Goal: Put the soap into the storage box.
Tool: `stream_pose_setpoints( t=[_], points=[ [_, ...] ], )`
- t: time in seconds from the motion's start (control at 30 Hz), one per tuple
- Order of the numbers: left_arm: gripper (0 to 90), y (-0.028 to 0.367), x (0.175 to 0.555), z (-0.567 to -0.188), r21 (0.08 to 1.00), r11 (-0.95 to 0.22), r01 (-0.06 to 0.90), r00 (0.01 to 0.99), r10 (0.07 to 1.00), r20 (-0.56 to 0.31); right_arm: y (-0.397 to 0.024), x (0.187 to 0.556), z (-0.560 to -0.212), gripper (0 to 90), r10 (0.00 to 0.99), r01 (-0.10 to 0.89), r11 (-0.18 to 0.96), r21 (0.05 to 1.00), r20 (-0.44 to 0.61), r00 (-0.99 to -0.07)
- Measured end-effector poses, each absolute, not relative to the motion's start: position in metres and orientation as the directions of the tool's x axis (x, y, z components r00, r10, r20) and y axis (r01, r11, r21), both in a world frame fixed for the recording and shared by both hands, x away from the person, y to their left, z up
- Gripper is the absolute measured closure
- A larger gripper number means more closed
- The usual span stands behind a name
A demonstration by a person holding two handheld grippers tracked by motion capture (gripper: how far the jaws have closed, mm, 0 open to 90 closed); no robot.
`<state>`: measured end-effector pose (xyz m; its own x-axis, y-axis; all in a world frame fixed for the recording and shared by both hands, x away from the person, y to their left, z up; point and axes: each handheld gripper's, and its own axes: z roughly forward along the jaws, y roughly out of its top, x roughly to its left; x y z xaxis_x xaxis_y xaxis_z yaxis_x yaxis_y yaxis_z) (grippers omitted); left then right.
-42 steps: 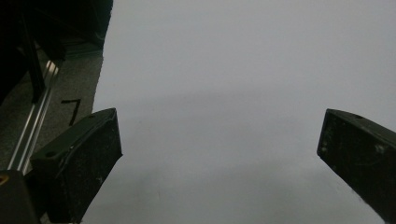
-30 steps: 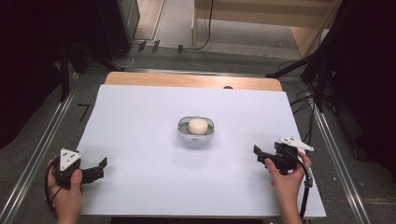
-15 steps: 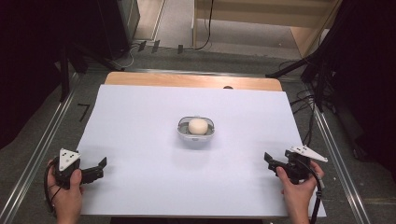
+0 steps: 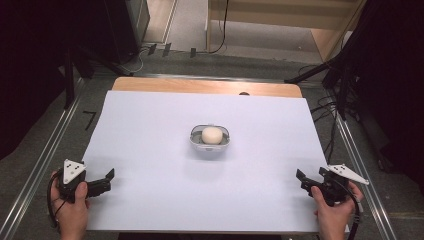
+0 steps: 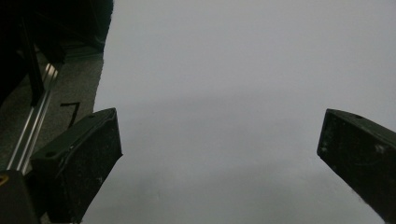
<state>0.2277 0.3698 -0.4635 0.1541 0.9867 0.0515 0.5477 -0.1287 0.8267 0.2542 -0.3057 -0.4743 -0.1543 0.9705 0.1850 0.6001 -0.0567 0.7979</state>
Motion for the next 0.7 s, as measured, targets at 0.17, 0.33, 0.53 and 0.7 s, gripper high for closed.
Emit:
stream_pose_setpoints(
  t=[0.17,0.33,0.53,0.7],
  points=[
    [0.3,0.370,0.228,-0.464,0.826,-0.128,0.549,0.153,0.987,0.051,-0.315,0.250,-0.474,13.5,0.973,0.598,-0.067,0.799,0.186,-0.140],
    [0.3,0.370,0.228,-0.463,0.827,-0.126,0.547,0.153,0.987,0.049,-0.323,0.245,-0.476,13.5,0.972,0.597,-0.075,0.799,0.191,-0.134],
    [0.3,0.370,0.227,-0.464,0.829,-0.123,0.545,0.150,0.987,0.048,-0.331,0.240,-0.477,13.5,0.974,0.596,-0.073,0.799,0.186,-0.130],
    [0.3,0.370,0.227,-0.463,0.831,-0.121,0.543,0.149,0.988,0.047,-0.336,0.237,-0.478,13.5,0.975,0.598,-0.082,0.797,0.190,-0.119]
  ],
)
